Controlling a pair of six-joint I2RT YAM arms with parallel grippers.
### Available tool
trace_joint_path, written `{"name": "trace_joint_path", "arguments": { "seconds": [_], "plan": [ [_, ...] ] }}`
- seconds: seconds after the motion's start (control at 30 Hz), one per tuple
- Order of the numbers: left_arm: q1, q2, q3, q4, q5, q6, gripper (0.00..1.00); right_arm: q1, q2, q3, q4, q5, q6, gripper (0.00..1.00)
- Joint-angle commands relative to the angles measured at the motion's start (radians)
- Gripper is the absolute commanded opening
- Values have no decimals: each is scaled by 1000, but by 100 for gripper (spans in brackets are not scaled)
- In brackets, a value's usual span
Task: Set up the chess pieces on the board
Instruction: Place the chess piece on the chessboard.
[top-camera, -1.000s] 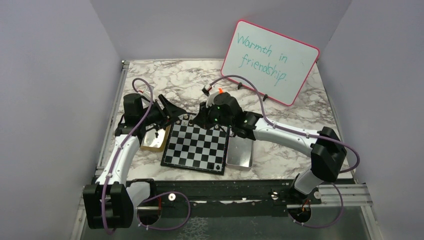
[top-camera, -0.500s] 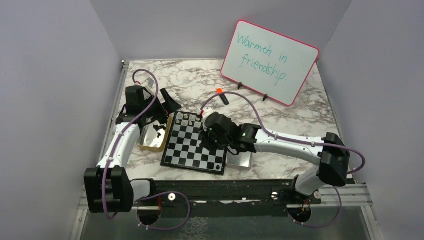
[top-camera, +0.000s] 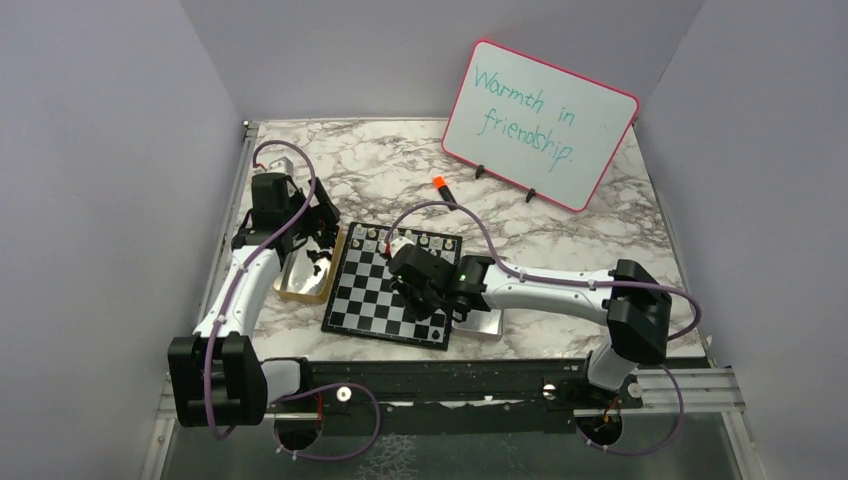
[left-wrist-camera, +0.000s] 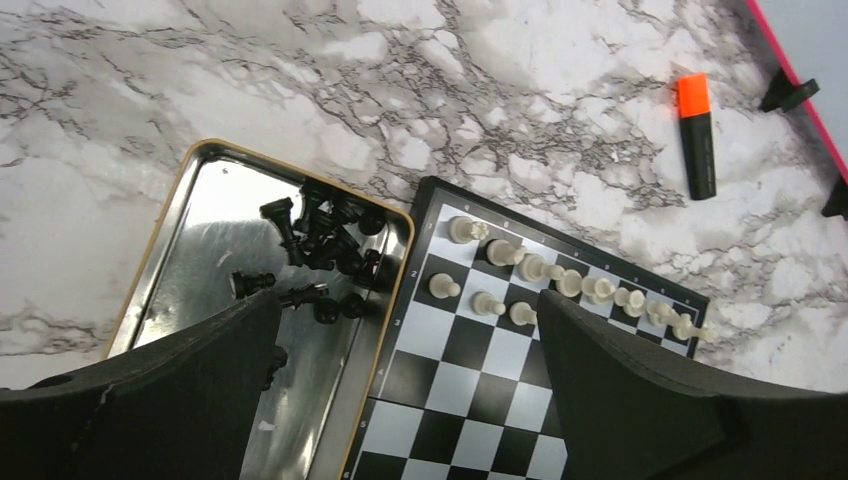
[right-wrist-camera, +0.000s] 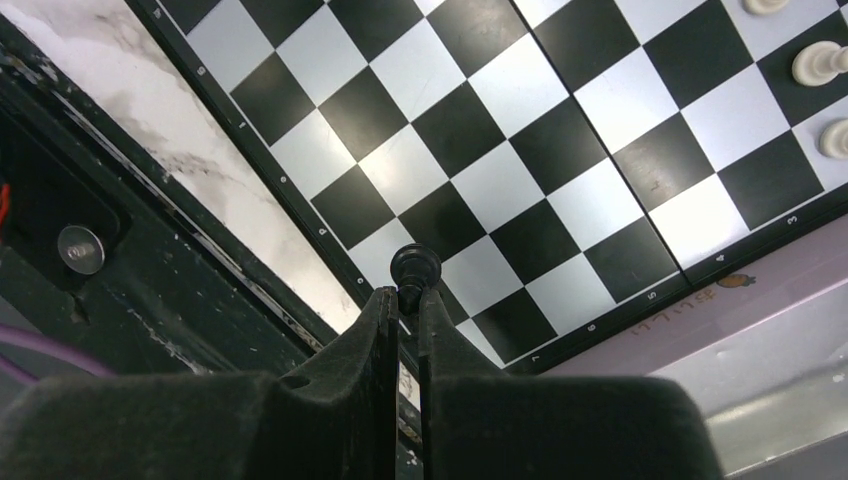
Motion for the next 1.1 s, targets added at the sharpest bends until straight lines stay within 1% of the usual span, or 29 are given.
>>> {"name": "trace_joint_path", "arguments": {
  "seconds": [0.0,0.13,0.27,0.4,0.5,0.67,1.07],
  "plan": [
    [2,-15,37,-54,-105,74,99,20,36,64,-91,24,20,1],
    [2,-37,29,-72,-252,45,99,28,62,66,-94,-17,25,1],
    [2,-58,26,-74,-295,38,99,39,90,84,-118,-23,34,1],
    [2,-84,27,-81,-404,4,99,42,110,100,-132,-21,40,0],
    [2,-106,19,-81,-451,-13,99,46,123,104,-125,-32,47,1],
    [2,-108,19,-80,-463,-12,99,50,156,118,-132,-37,52,1],
    [2,-99,20,-80,-429,3,99,51,188,135,-140,-49,52,1]
  ]
}}
